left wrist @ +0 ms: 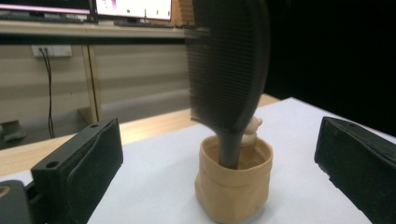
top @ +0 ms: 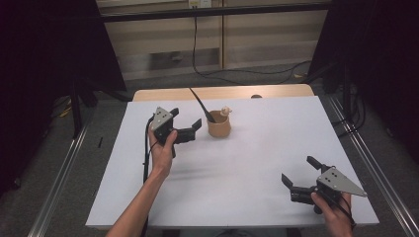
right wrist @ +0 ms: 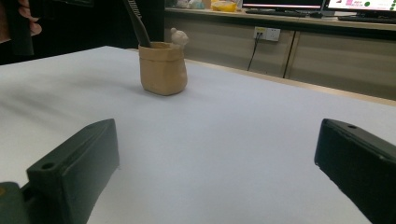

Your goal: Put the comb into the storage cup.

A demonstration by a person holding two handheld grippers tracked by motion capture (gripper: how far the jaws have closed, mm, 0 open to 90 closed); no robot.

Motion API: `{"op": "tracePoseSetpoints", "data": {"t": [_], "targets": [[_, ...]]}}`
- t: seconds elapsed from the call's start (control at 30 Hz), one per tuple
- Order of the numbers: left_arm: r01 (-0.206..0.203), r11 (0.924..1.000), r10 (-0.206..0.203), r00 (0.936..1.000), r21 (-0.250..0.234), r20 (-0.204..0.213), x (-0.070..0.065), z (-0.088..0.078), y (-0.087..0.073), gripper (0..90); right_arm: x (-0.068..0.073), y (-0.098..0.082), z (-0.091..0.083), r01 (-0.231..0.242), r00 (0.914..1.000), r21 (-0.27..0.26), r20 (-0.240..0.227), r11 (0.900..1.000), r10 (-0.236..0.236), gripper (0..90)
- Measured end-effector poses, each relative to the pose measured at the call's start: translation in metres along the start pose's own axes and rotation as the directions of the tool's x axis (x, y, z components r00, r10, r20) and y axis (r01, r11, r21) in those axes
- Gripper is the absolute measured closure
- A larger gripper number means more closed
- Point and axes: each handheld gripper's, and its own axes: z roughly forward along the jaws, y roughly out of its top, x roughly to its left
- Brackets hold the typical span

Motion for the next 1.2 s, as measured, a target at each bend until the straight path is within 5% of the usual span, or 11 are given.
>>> {"op": "tracePoseSetpoints", "data": {"t": [0.1,0.53,0.67,1.2], "targets": [[-0.053,0.9986,0.053,0.9986,0.010,-0.001,-0.004,-0.004,-0.001,1.1,-0.001,0.000,-0.001,-0.001,1.0000,0.002,0.005,1.000,0.001,0.0],[-0.072,0.9973,0.072,0.9974,0.013,-0.009,-0.007,-0.030,-0.001,1.1,0.000,-0.001,0.000,-0.001,0.9999,0.004,0.010,1.000,0.001,0.0],[-0.031,0.9995,0.031,0.9995,-0.003,0.003,-0.008,-0.038,-0.004,1.1,0.000,-0.001,0.000,0.000,0.9999,0.003,0.010,1.000,0.000,0.0],[-0.072,0.9974,0.072,0.9951,0.001,-0.069,-0.011,-0.062,-0.013,1.4,0.000,0.000,0.000,0.002,0.9999,-0.001,0.011,1.000,-0.002,0.0]]}}
